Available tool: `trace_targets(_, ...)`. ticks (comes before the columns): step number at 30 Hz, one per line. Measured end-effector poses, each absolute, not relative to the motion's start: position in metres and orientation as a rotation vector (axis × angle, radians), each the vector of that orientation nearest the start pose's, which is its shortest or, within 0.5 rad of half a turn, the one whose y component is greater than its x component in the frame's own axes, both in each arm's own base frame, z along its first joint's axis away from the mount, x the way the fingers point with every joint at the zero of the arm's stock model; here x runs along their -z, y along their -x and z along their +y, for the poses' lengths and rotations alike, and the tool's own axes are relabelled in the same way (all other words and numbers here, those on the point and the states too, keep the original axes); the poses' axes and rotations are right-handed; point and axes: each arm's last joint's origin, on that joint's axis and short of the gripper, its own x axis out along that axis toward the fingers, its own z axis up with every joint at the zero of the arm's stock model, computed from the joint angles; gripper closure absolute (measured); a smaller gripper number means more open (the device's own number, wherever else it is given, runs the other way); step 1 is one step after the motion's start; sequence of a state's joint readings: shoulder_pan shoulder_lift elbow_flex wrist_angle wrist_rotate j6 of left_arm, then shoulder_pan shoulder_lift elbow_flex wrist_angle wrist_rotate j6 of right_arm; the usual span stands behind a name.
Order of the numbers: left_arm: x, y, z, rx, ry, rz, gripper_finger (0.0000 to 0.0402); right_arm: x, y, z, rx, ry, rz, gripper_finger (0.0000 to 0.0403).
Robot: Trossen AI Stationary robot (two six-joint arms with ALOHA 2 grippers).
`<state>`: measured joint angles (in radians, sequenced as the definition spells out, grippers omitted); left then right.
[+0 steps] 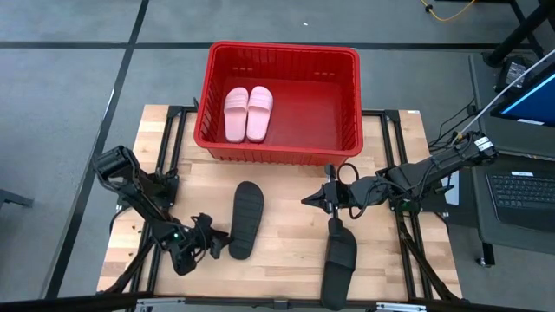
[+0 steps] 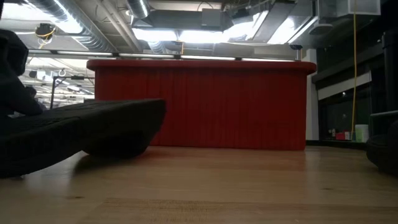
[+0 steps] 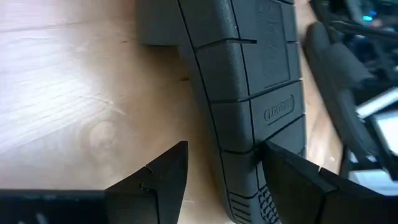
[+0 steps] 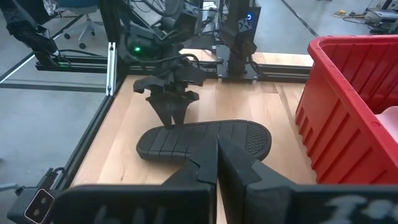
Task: Pick and place slides into bin
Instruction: Put the left black slipper into the red bin
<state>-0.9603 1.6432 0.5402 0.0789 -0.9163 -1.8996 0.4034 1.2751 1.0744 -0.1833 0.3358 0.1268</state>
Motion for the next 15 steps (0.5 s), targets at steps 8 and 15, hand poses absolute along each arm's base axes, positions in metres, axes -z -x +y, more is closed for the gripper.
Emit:
trace_targets(8,-0.092,-0.152,-0.176,-0.349,1.034,0.331,0.0206,-0.331,-0.265,0.103,-0.044,0.008,0.354,0.0395)
trace_targets(15,-0.090,-0.156,-0.169,-0.301,0.987,0.380,0.0206,-0.331,-0.265,0.103,-0.040,-0.020,0.351,0.0395)
